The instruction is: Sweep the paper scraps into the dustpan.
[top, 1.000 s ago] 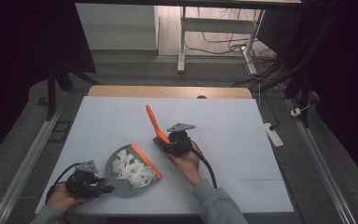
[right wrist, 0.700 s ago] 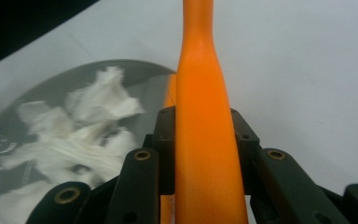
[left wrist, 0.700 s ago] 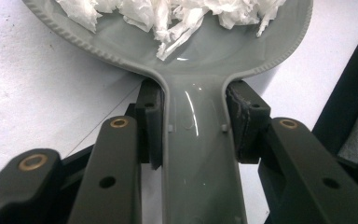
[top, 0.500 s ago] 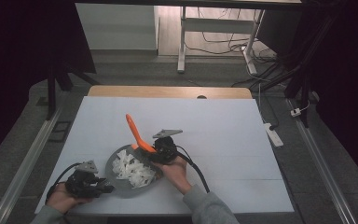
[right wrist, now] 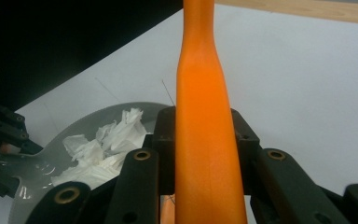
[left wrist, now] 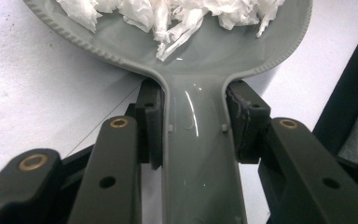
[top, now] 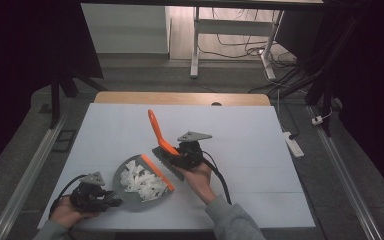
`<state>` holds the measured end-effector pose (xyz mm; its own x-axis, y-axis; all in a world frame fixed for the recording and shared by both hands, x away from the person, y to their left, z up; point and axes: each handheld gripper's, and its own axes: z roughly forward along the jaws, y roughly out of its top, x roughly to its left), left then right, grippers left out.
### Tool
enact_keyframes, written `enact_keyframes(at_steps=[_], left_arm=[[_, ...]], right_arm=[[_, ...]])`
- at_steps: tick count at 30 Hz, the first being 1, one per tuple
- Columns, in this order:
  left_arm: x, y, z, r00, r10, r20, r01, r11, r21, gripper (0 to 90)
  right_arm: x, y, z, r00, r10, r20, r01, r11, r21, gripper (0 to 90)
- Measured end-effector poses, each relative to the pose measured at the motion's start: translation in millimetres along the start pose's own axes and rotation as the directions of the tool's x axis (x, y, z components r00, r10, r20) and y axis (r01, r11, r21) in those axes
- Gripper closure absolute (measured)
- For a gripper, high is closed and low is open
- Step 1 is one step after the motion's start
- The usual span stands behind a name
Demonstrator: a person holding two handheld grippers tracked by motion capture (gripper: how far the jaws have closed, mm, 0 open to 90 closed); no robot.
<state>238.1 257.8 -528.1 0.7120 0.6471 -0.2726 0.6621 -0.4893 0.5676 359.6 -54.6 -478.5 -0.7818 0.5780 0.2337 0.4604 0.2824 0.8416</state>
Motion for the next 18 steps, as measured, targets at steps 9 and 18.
enact_keyframes(at_steps=[9, 18], left_arm=[[1.4, -0.8, -1.6, 1.0, 0.0, 0.009, 0.0, 0.9999, -0.013, 61.6], [0.6, -0.5, -2.9, 1.0, 0.0, 0.007, 0.001, 0.9991, -0.041, 61.6]], right_arm=[[-13.6, -4.3, -15.8, 0.9993, -0.004, 0.037, 0.004, 1.0, -0.01, 70.8], [-25.0, -6.7, -29.7, 0.9985, 0.015, 0.053, -0.013, 0.999, -0.044, 70.8]])
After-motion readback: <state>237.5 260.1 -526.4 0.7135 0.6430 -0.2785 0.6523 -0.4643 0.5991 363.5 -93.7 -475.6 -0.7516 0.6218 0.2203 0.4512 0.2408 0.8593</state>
